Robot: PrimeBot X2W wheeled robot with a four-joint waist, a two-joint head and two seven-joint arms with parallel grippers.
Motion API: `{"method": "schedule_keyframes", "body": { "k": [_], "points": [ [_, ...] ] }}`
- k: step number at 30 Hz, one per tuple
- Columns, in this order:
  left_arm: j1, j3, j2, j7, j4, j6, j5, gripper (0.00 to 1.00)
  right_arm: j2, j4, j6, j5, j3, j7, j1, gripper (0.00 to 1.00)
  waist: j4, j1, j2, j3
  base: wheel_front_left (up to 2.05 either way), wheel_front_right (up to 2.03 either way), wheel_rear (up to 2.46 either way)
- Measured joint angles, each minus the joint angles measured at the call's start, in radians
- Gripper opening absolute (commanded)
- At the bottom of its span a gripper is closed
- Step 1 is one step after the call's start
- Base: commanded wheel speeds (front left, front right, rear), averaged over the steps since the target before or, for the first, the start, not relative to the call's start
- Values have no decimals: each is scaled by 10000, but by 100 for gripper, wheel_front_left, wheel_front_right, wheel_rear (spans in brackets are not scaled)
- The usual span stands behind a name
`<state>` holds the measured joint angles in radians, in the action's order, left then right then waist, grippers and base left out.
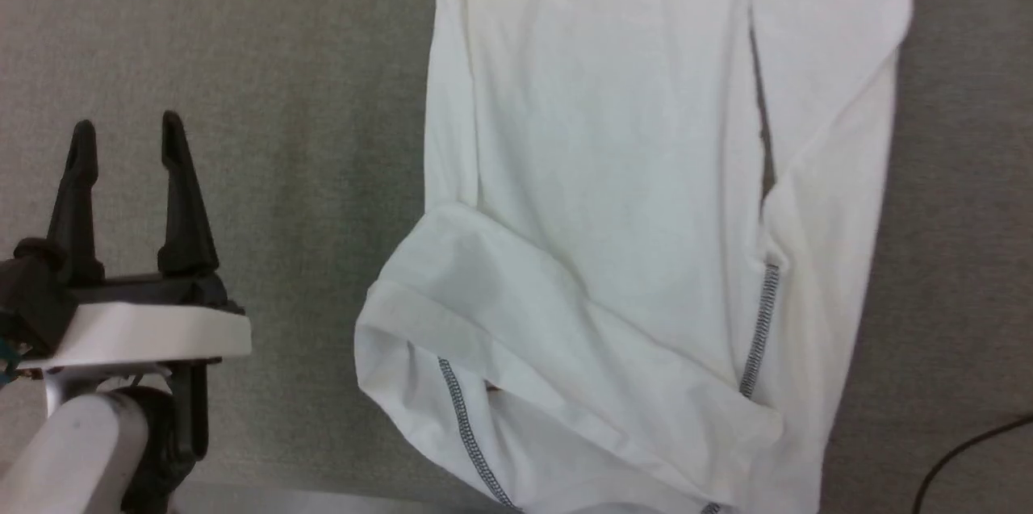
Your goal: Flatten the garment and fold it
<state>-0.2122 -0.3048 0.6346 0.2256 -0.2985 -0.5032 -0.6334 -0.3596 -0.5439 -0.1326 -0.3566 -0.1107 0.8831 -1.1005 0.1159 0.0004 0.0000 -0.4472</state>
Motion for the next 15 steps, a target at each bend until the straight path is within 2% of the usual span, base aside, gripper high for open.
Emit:
{"method": "schedule_keyframes", "body": {
  "k": [7,15],
  "points": [
    [-469,-50,-374,194,-109,397,59,100,-182,-922,0,130,483,1549,-1707,100,679,-1,0,-1117,0,0,0],
    [-675,-81,-972,301,15,878,286,100,-529,-1613,0,738,744,1946,-2059,100,1534,-2,0,-2040,0,0,0]
  ]
}}
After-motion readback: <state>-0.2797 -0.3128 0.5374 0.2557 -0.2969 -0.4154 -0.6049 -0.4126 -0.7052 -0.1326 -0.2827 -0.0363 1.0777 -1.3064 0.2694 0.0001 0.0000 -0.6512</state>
